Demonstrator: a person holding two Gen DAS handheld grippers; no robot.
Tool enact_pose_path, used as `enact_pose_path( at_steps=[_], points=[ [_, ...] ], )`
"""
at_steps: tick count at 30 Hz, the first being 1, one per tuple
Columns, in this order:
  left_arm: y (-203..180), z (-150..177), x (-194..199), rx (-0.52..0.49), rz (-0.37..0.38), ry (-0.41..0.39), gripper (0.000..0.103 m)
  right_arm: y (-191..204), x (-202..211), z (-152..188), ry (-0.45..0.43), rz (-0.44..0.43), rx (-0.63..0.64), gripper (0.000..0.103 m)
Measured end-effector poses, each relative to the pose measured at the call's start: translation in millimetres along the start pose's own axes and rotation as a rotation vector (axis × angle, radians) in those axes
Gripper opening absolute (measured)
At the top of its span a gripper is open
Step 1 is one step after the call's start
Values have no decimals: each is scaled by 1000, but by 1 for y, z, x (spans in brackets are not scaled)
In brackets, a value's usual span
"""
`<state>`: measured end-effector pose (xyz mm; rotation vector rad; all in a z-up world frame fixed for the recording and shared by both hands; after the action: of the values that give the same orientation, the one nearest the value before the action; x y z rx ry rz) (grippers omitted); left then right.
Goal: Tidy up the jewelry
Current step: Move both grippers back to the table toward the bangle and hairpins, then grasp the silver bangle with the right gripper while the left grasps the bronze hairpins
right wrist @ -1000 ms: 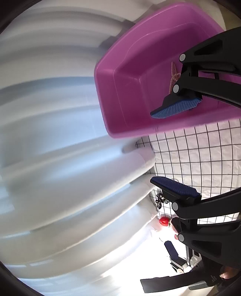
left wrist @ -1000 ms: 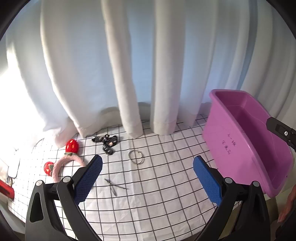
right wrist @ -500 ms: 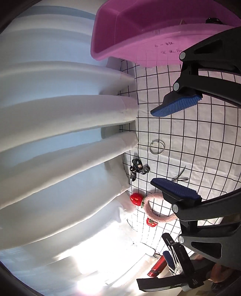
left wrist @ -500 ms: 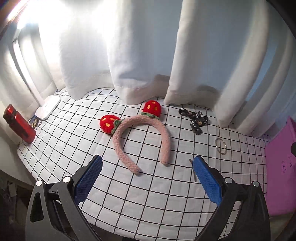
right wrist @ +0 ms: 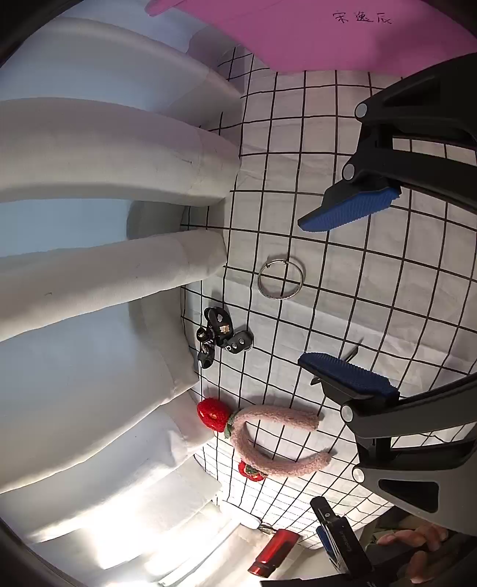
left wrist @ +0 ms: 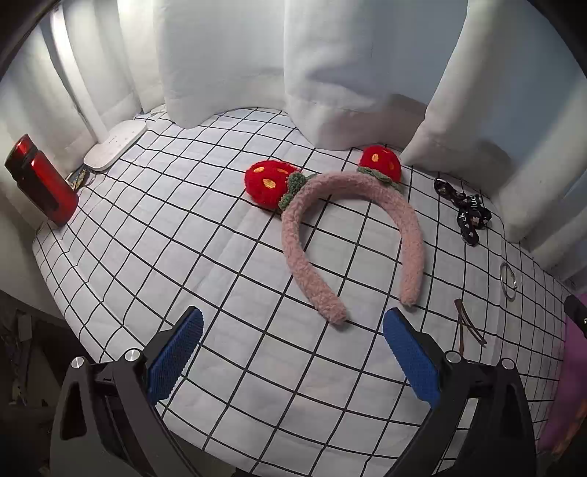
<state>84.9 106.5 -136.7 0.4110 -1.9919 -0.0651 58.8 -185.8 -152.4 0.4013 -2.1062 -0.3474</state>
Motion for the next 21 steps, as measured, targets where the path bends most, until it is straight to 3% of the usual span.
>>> enact_pose_path(
  at_steps=[10,21],
  points=[
    [-80,31,14,-40,97,-25,97,-22,-52,-8,100,-17,86,66],
    [-142,50,9,25,71,-63,97,-30,-89,-10,164,-44,218,66]
  ],
)
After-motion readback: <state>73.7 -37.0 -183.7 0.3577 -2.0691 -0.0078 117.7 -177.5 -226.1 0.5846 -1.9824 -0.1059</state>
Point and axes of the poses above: each gripper's, at about its wrist camera, not at the fingertips, and x roughly against the way its jaws point, y to its left, z to its underside, the point moved 2 cm from there along -x, roughly the way its jaws point, and after that the axes turned 15 degrees about -z, right-handed, at the moved point
